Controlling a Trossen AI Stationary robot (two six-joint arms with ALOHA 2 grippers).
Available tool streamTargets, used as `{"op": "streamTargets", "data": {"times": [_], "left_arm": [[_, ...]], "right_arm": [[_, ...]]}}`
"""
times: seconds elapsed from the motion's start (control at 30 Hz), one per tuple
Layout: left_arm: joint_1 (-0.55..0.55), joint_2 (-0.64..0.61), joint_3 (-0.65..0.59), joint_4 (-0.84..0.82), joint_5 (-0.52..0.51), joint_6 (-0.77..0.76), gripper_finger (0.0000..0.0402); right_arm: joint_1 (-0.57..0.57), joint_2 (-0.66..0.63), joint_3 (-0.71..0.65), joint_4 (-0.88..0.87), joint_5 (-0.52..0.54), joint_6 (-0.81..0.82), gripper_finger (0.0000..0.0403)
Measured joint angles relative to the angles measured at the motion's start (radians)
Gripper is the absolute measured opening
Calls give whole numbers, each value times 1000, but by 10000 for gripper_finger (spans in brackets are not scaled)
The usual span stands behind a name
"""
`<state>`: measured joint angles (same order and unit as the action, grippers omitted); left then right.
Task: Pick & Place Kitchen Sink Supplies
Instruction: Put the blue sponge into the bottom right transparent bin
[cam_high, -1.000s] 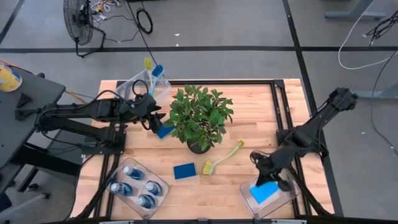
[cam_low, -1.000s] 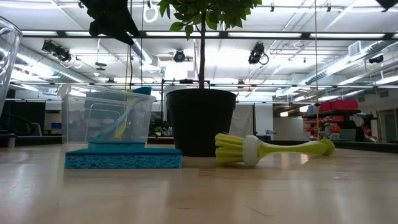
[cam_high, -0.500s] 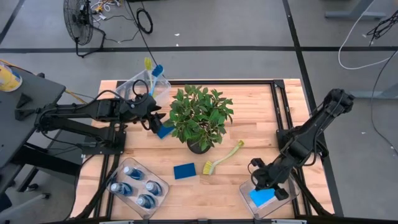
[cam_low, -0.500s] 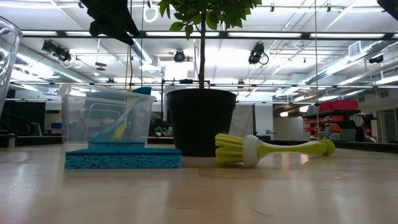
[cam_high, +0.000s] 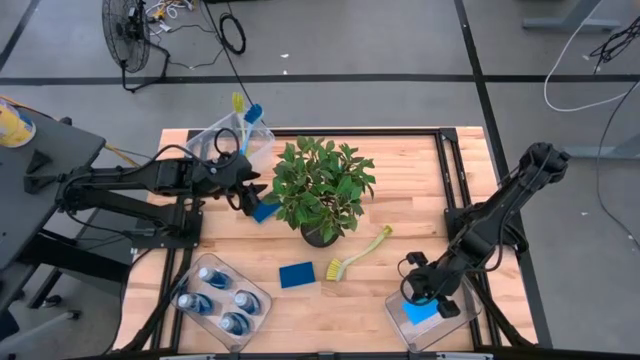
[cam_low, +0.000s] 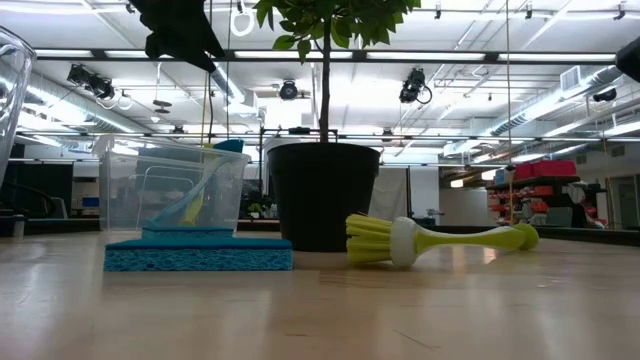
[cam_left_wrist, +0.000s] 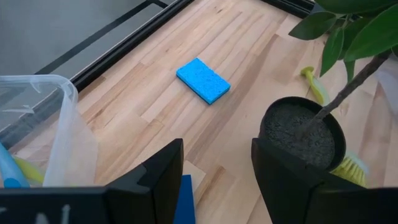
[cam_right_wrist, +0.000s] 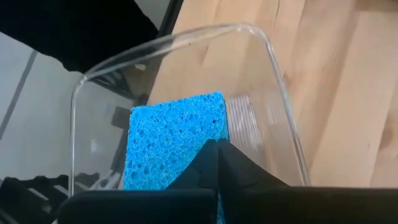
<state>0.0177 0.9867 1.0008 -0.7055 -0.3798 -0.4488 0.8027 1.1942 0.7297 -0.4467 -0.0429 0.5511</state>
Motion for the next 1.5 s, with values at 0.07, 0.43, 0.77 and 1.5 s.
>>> {"op": "streamTargets", "data": {"times": [0.07, 0.43, 0.77, 1.5], "left_arm": [[0, 0, 0, 0, 0, 0, 195], [1, 0, 0, 10, 0, -1, 195], [1, 0, 0, 26, 0, -1, 195], [1, 1, 0, 80, 50, 120, 195]], "right_arm": [[0, 0, -8, 1, -10, 9, 0], [0, 0, -32, -2, -72, 25, 1], [1, 0, -32, -4, -79, 70, 75], [-18, -124, -20, -39, -63, 119, 180]]}}
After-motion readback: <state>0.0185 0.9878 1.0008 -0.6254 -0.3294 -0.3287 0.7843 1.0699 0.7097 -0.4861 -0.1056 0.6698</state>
